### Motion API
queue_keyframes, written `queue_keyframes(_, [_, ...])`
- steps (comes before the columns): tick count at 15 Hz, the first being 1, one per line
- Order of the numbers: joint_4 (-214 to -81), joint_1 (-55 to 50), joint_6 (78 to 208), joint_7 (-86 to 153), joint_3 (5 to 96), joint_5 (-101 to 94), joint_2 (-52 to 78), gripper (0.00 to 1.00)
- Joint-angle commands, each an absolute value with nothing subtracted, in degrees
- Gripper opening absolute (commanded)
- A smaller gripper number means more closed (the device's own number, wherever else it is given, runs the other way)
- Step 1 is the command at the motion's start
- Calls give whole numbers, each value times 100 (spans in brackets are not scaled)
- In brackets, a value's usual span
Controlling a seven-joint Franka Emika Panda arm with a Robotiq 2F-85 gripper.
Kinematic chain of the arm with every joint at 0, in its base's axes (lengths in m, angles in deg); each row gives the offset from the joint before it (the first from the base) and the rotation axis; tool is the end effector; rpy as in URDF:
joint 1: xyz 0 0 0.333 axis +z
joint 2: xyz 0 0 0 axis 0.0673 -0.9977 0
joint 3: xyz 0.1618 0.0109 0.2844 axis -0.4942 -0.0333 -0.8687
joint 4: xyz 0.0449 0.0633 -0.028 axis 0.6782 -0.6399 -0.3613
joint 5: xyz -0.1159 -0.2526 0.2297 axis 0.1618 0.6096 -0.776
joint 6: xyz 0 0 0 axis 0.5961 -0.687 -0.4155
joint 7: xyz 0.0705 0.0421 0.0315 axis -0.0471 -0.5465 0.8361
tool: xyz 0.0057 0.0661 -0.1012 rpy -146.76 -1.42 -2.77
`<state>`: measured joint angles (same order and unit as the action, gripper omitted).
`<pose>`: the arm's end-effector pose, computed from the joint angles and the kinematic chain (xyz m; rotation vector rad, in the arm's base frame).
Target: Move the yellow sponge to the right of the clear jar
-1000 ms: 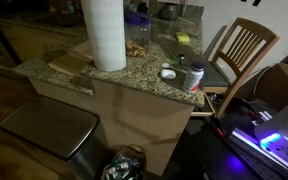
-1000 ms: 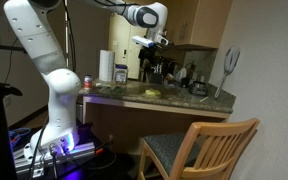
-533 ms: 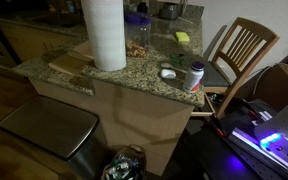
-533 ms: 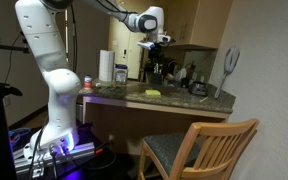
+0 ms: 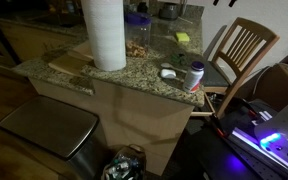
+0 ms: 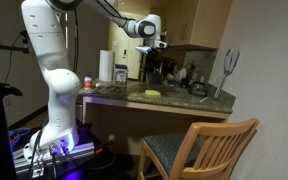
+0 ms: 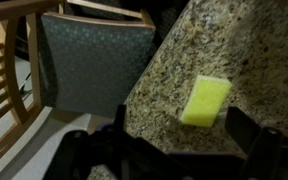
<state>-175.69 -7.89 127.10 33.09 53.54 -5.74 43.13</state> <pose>0.4654 -0.0933 0.5434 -3.0877 0.4230 -0.3145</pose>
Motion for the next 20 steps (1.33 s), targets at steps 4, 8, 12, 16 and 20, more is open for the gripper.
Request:
queue_keyframes(4, [-17525,-469,12896,3278,5088,-2207,3143,100])
queue_keyframes(8, [-17506,-319,14142,1936,4787,-1885,2422,100])
queue_keyframes(12, [-17475,30,15129,245,4831,-605,2052,100])
queue_keyframes(16, [-17511,151,15073,-715,4924,460,2093,100])
queue_keyframes(20, [-17444,306,15137,-1194,5104,901,2011,100])
